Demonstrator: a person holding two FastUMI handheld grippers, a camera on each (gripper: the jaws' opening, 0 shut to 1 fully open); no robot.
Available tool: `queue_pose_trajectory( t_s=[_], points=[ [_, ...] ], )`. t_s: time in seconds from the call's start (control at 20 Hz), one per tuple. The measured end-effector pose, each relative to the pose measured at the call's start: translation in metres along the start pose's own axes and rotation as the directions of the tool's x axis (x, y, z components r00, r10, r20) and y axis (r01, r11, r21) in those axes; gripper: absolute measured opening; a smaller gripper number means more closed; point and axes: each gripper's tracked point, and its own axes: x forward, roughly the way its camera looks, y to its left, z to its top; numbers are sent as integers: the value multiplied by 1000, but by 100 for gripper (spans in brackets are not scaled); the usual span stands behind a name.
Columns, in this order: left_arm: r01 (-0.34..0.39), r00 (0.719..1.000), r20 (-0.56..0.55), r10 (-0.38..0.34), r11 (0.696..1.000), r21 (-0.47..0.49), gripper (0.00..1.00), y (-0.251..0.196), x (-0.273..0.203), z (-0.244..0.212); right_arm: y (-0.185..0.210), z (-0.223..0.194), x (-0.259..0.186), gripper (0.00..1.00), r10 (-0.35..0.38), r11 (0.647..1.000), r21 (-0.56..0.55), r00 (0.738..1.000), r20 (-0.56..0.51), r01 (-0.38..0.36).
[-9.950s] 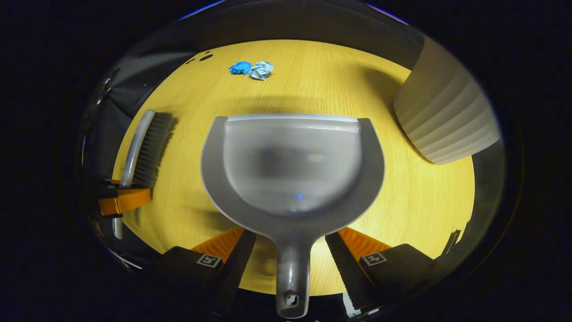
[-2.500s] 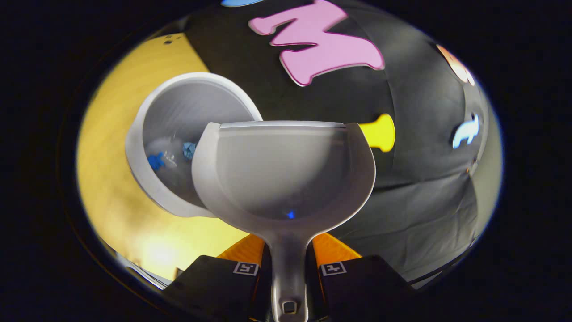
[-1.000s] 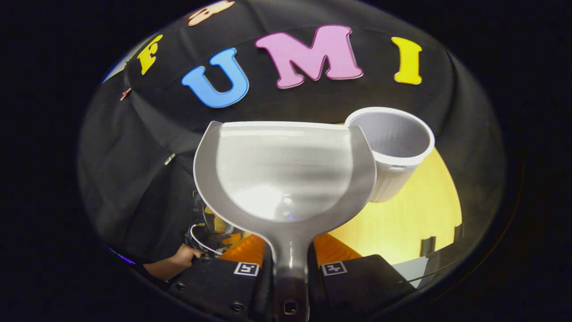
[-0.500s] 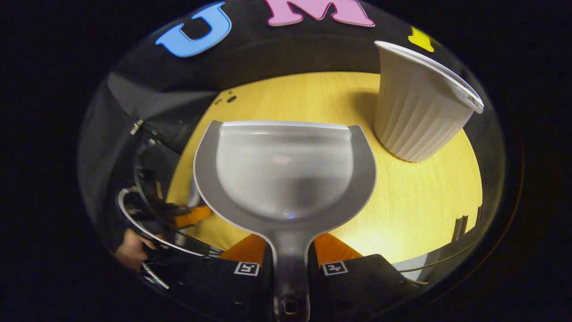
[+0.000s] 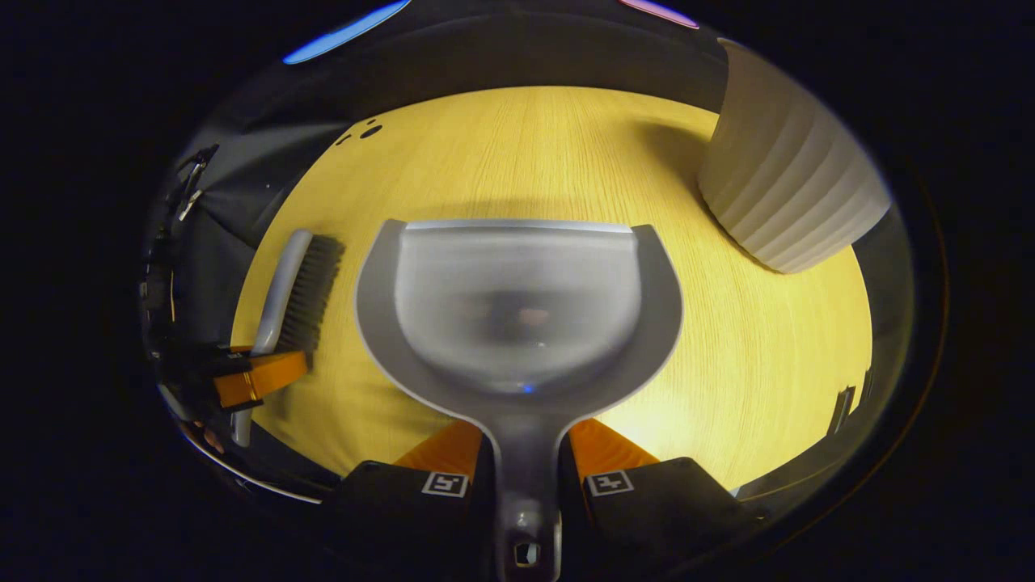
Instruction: Pick up the small broom and dustpan from the desktop, sweep the trash into the dustpan with the broom, and then empty the trash into the garbage bin.
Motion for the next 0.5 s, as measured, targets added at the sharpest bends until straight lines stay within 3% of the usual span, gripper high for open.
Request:
queue_pose_trajectory(
  t_s=[0.05,0.1,0.15,0.25,0.3,0.35,0.4,0.45,0.5],
  points=[
    [0,1000,-10,0,1000,-3,29,0,1,0,-1,-2,-3,40,-5,1000,-3,1000,-8,5],
    [-6,1000,-14,6,1000,-5,33,0,0,-1,4,1,-1,30,9,1000,-5,1000,1,-9],
    [-14,1000,-16,14,1000,-3,31,-1,-1,-1,2,-2,-10,46,6,1000,-1,1000,3,-6],
    [-22,1000,-17,22,1000,9,34,-4,0,3,2,-1,-14,53,17,1000,13,1000,4,-17],
    [-24,1000,-16,25,1000,13,31,-4,-1,5,1,-2,-15,54,19,1000,17,1000,4,-19],
    [-20,1000,-16,20,1000,11,36,-7,-2,7,1,1,-16,65,24,1000,20,1000,7,-24],
    [-12,1000,-11,12,1000,4,46,-9,-4,9,0,2,-18,50,30,999,23,1000,9,-30],
    [-7,1000,-2,7,1000,-2,48,-11,-6,10,-1,3,-20,68,36,999,26,999,13,-37],
    [-8,1000,9,8,1000,-3,65,-12,-10,13,-2,6,-24,84,42,999,31,999,25,-43]
  ],
)
